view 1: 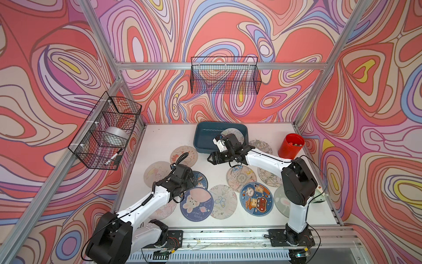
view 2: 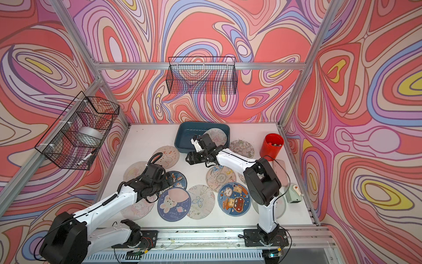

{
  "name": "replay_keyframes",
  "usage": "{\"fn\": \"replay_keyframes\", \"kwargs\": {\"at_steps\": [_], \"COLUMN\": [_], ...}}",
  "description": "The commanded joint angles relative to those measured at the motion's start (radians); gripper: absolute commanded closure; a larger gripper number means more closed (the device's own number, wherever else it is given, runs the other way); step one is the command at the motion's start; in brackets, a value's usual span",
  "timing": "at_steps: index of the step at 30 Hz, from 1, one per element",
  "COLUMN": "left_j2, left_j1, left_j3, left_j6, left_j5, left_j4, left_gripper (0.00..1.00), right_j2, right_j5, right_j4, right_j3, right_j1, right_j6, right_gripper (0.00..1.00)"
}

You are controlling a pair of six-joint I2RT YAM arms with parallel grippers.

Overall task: Put the coasters into the storage box
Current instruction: Pick up the coaster from the coaster.

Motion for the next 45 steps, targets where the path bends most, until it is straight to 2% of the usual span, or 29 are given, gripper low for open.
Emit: {"fn": "replay_keyframes", "kwargs": {"at_steps": [1,9,15,21,26,34,45], "left_j2": [-0.039,-0.133,-0.17,-0.139,-0.091,-0.022,-0.042], "left_j1": [0.001,-0.007,-0.076,-0.178,-0.219,-0.238,-0.241], "left_j3": [-0.018,-0.069,-0.084,-0.086,-0.113,-0.146,-0.175], "left_j6": [-0.07,-0.089,-0.136,-0.196,-0.233,-0.253,-0.265], "left_j5": [0.022,0.063,0.063,0.008,-0.001,0.003,-0.004], "left_j4": [-0.012,-0.094,-0.106,-0.127,-0.072,0.009,0.024], "left_gripper": [0.01,0.02,0.03,0.03,0.03,0.03,0.02], "right_j2": [-0.009,-0.048,-0.108,-0.136,-0.125,-0.084,-0.019], "right_j5": [-0.071,-0.13,-0.124,-0.118,-0.138,-0.162,-0.211], "right_j4": [-0.016,-0.019,-0.004,0.012,0.019,0.062,0.121], "right_j3": [-0.042,-0.174,-0.27,-0.331,-0.355,-0.373,-0.37], "right_j1": [0.023,0.065,0.109,0.157,0.187,0.215,0.233], "right_j6": [0.003,0.039,0.07,0.097,0.114,0.148,0.206], "right_gripper": [0.29,0.38,0.4,0.41,0.44,0.48,0.58]}}
